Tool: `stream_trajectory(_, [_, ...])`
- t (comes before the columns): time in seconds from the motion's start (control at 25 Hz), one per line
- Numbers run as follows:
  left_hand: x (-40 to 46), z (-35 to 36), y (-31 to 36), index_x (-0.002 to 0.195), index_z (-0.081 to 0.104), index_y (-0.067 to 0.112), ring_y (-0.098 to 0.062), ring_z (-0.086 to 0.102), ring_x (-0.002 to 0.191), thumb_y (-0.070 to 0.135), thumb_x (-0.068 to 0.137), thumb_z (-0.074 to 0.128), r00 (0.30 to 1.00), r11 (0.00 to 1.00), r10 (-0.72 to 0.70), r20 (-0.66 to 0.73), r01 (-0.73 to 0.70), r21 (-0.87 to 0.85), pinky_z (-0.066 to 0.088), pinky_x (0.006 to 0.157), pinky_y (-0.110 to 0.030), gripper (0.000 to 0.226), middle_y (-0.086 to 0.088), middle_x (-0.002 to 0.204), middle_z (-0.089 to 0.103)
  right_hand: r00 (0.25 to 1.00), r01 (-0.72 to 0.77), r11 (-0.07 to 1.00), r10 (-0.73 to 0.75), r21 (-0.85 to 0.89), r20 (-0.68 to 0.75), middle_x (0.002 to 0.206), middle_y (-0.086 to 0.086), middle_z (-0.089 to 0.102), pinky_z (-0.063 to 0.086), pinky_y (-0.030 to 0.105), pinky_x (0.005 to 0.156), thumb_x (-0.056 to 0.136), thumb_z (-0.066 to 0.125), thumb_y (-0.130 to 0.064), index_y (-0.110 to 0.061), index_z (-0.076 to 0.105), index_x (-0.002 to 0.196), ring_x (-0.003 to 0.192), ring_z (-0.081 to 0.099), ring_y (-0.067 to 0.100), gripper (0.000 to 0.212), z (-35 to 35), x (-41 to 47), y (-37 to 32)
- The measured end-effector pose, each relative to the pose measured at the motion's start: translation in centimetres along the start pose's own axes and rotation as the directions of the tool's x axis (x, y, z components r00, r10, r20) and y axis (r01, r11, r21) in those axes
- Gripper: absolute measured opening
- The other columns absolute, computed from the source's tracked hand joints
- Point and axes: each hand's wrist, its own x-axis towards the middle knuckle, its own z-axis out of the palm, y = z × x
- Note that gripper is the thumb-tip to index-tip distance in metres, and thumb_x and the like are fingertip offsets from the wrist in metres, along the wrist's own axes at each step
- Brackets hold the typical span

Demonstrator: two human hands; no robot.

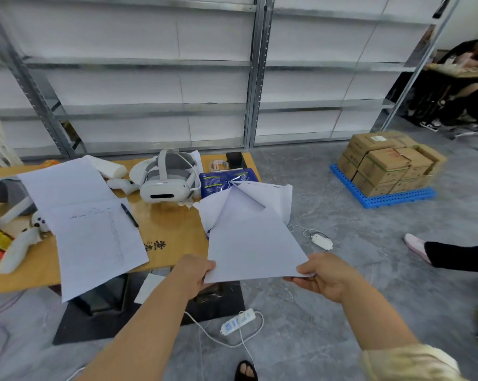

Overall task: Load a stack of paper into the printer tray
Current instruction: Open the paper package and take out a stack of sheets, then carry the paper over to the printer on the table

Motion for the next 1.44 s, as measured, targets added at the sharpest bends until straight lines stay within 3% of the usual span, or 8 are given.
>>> stream_trajectory(0.16, [-3.0,-0.6,-1.4,0.084,0.054,-0.002,-0.024,0.057,0.076,-0.003,0.090,0.054,0.997,0.997,0.078,0.000,-0.078,0.028,0.050,0.075,-0.036,0.007,-0.016,0.092,0.060,0.999,0.052,0.999,-0.052,0.014,0.005,0.086,0.018,0.066,0.057,0.022,0.045,0.087,0.043,0.016,0.003,0.055,0.095,0.054,0.071,0.021,0.019,0.0,-3.5,1.6])
stream_trajectory(0.28, [-5.5,-1.7,-1.5,0.102,0.055,-0.004,-0.031,0.058,0.093,0.002,0.092,0.053,0.985,0.984,0.173,-0.025,-0.172,0.052,0.049,0.078,-0.037,0.012,-0.020,0.108,0.061,0.993,0.112,0.994,-0.112,-0.004,0.022,0.088,0.013,0.065,0.056,0.021,0.046,0.086,0.044,0.016,0.003,0.056,0.105,0.068,0.068,0.021,0.025,0.7,-5.4,2.0])
stream_trajectory(0.44, [-8.2,-3.9,-0.8,0.095,0.058,0.005,-0.027,0.060,0.082,0.008,0.095,0.049,0.953,0.955,0.296,-0.070,-0.292,0.060,0.050,0.067,-0.032,0.009,-0.014,0.096,0.063,0.976,0.211,0.972,-0.204,-0.098,0.082,0.108,0.010,0.066,0.060,0.025,0.065,0.086,0.049,0.012,-0.001,0.059,0.112,0.094,0.064,0.024,0.031,2.6,-6.3,1.0])
stream_trajectory(0.64, [-10.1,-8.3,0.0,0.099,0.063,0.013,-0.038,0.060,0.104,0.021,0.092,0.051,0.896,0.911,0.413,-0.164,-0.402,0.097,0.051,0.093,-0.051,0.016,-0.018,0.112,0.064,0.925,0.372,0.907,-0.347,-0.195,0.153,0.107,0.009,0.067,0.058,0.024,0.067,0.084,0.051,0.012,-0.001,0.062,0.108,0.093,0.065,0.022,0.030,7.0,-7.0,-1.0])
stream_trajectory(0.76, [-11.2,-10.6,0.6,0.112,0.061,0.012,-0.036,0.058,0.106,0.021,0.095,0.048,0.859,0.888,0.457,-0.228,-0.454,0.071,0.052,0.089,-0.044,0.024,-0.015,0.115,0.063,0.899,0.433,0.870,-0.399,-0.234,0.180,0.110,0.012,0.065,0.056,0.031,0.075,0.082,0.051,0.012,-0.006,0.062,0.105,0.099,0.061,0.029,0.031,10.1,-6.8,-2.1])
stream_trajectory(0.96, [-12.4,-15.4,1.8,0.102,0.055,0.018,-0.024,0.051,0.099,0.018,0.097,0.045,0.792,0.861,0.473,-0.386,-0.508,0.013,0.042,0.081,-0.034,0.011,-0.004,0.106,0.057,0.852,0.521,0.776,-0.448,-0.354,0.271,0.104,0.011,0.066,0.052,0.050,0.090,0.085,0.055,0.004,-0.006,0.060,0.111,0.097,0.064,0.039,0.028,16.6,-5.5,-4.0])
stream_trajectory(1.12, [-12.6,-19.9,2.0,0.112,0.058,0.018,-0.031,0.057,0.104,0.021,0.096,0.045,0.743,0.866,0.413,-0.526,-0.499,-0.024,0.047,0.096,-0.047,0.020,-0.009,0.111,0.062,0.795,0.596,0.716,-0.460,-0.363,0.395,0.106,0.010,0.068,0.055,0.040,0.086,0.085,0.057,0.002,-0.007,0.062,0.110,0.096,0.065,0.029,0.027,22.3,-4.2,-5.3])
stream_trajectory(1.44, [-14.1,-27.9,1.7,0.099,0.062,0.010,-0.027,0.058,0.080,0.016,0.095,0.047,0.603,0.841,0.290,-0.743,-0.531,-0.104,0.048,0.070,-0.035,0.017,-0.012,0.098,0.065,0.687,0.676,0.662,-0.408,-0.324,0.601,0.099,0.012,0.067,0.053,0.028,0.067,0.088,0.053,-0.002,-0.005,0.063,0.103,0.082,0.063,0.023,0.018,34.9,-1.4,-7.7])
